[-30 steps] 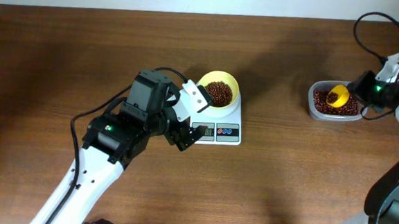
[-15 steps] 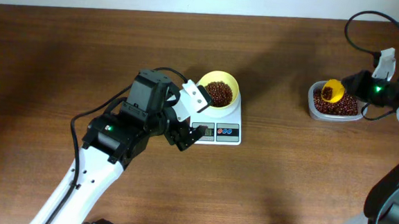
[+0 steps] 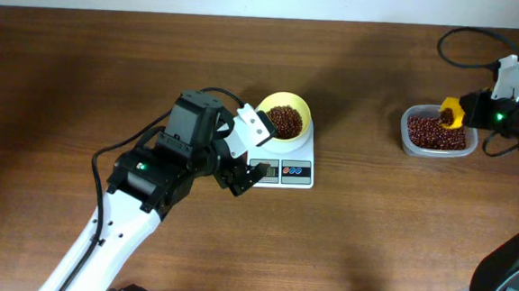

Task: Scoop item into bowl and weigh 50g on scale
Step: 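Dip the scoop into the tub with the right gripper to scoop beans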

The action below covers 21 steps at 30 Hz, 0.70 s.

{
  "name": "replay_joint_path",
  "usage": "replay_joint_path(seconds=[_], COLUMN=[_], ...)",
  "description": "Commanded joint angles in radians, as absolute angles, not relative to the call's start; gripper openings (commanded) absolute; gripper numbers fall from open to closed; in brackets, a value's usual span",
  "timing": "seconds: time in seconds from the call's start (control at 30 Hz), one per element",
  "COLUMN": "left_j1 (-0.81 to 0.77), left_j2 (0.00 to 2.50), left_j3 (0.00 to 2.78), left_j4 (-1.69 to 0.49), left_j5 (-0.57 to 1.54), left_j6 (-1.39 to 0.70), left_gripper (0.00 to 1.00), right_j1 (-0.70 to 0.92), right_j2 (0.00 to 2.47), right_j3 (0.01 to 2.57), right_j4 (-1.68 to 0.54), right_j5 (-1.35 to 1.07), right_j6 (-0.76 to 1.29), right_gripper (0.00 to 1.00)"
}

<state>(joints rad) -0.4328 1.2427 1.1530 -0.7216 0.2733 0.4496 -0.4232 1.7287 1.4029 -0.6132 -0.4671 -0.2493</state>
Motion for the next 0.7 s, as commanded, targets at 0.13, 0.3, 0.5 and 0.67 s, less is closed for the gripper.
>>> replay_joint_path(seconds=[0.13,0.3,0.5,0.67], left_j1=[-0.434,-0.434,-0.434,-0.434], left_j2=[1.235,1.235,1.235,1.235], left_j3=[1.15,1.15,1.15,1.15], left_j4=[-0.723,-0.723,-0.723,-0.723], left_j5=[0.284,0.284,0.284,0.284], left_j6=[0.459,0.459,0.459,0.459], left_gripper=[0.99,0.99,0.99,0.99], right_j1=[-0.426,-0.425,-0.425,-0.418], right_j2=[1.699,1.699,1.699,1.699], right_j3=[1.409,1.409,1.409,1.408], right_j4=[-0.659,-0.68,-0.686,-0.703], right_j5=[-0.419,-0.409,-0.388,-0.383], right_j6=[-0.316,-0.34,-0.34,-0.341], right_gripper=[0.04,0.04,0.04,0.04])
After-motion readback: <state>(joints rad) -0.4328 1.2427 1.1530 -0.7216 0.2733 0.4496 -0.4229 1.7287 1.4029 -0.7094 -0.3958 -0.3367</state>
